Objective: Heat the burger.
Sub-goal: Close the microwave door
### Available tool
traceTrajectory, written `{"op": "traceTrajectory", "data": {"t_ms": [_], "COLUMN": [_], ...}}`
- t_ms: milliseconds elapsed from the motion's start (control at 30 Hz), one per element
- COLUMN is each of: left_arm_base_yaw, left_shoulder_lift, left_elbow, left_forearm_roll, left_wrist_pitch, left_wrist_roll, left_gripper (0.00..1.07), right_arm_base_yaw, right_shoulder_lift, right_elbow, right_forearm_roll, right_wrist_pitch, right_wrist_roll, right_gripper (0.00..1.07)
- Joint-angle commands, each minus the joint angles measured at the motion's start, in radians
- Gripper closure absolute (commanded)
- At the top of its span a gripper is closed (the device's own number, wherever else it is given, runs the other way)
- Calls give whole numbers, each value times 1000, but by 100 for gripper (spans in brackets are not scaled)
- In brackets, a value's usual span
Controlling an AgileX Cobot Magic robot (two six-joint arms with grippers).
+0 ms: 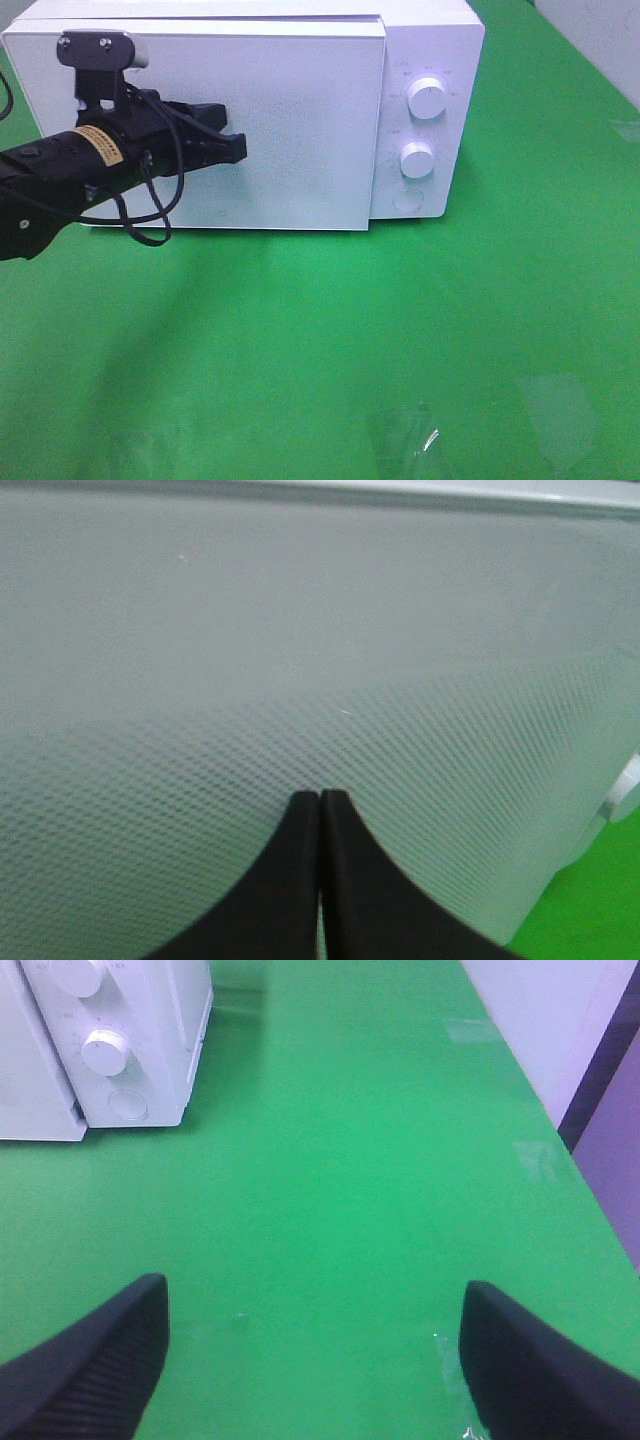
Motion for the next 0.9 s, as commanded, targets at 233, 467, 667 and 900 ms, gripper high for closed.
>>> {"op": "traceTrajectory", "data": {"t_ms": [233, 467, 667, 900], "left_arm_base_yaw": [-18, -23, -34, -67], "left_shoulder_lift": [60, 88, 129, 137], "left_elbow": [-129, -200, -286, -319], "left_forearm_roll": [-31, -41, -79, -75], "left_wrist_pitch": [39, 73, 111, 135], "left_wrist_roll": [5, 4, 20, 29], "left_gripper": [107, 107, 107, 107], "right_arm_base_yaw": [-4, -4, -4, -4], "right_shoulder_lift": [-29, -29, -29, -29], "right_elbow": [1, 1, 1, 1], "right_forearm_roll": [6, 6, 6, 6], "right_wrist_pitch": [-11, -11, -11, -11], "right_wrist_roll": [-7, -7, -7, -7], "right_gripper": [32, 32, 32, 32]}}
